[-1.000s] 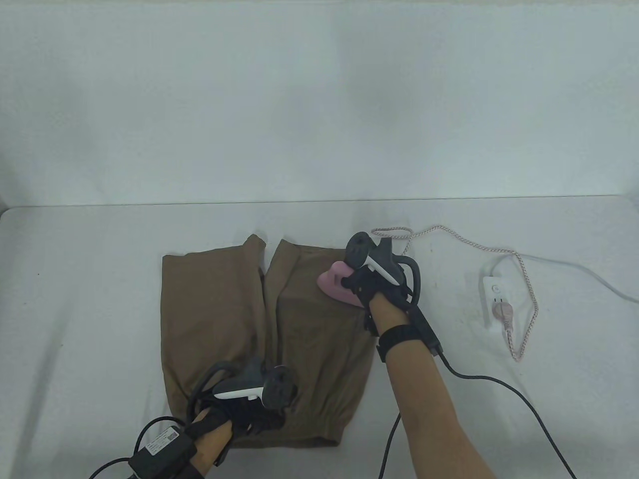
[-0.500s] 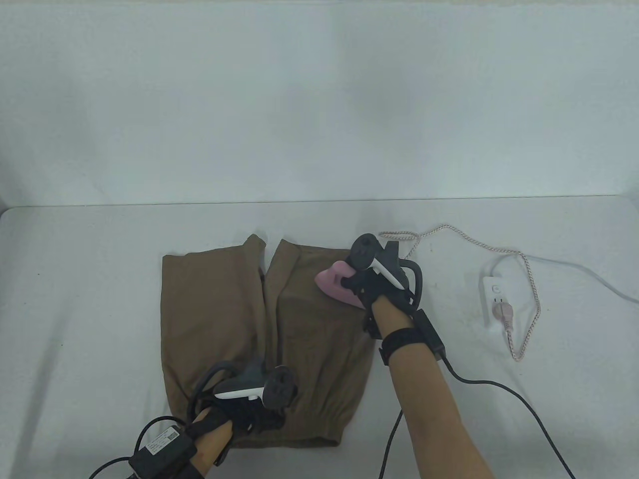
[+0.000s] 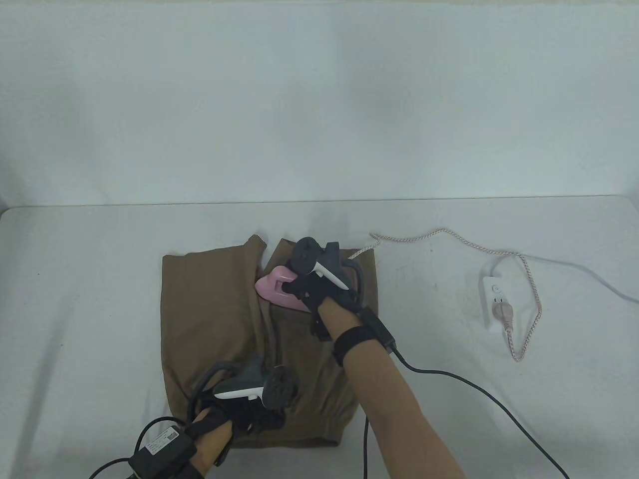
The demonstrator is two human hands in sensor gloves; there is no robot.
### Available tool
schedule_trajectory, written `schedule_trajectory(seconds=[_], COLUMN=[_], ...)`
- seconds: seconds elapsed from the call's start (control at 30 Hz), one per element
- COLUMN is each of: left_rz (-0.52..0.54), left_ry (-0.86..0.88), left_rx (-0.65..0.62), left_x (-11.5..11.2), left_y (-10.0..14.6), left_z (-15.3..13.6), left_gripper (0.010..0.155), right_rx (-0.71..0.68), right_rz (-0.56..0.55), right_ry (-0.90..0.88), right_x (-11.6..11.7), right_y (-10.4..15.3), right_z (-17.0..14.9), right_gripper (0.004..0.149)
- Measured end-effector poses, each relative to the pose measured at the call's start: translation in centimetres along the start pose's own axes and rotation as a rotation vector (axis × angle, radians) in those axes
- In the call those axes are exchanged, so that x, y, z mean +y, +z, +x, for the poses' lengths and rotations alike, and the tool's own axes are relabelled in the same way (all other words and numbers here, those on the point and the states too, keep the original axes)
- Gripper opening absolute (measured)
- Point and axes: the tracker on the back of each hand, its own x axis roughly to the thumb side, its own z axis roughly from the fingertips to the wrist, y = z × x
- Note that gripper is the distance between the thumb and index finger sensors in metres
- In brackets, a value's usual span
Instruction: Iron shorts with electric iron on table
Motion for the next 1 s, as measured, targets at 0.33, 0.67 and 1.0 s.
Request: schedule_trajectory(seconds=[0.33,0.67,1.0], left_rz=[0.000,0.000,0.000], left_ry=[0.000,0.000,0.000], left_rx=[0.000,0.000,0.000], left_x=[0.0,0.0,0.0], left_y=[0.0,0.0,0.0], left_z=[0.0,0.0,0.0], left_gripper=[0.072,0.072,0.072], right_rx=[-0.009,0.054,0.100], right_rz=[0.014,-0.017,-0.035], right_ry=[0.050,0.093,0.114], right_x=[0.0,-1.5,-2.5], right_y=[0.5,2.2,3.9], right_z=[-0.5,-5.3,-8.9], right_gripper=[0.048,0.048,0.048])
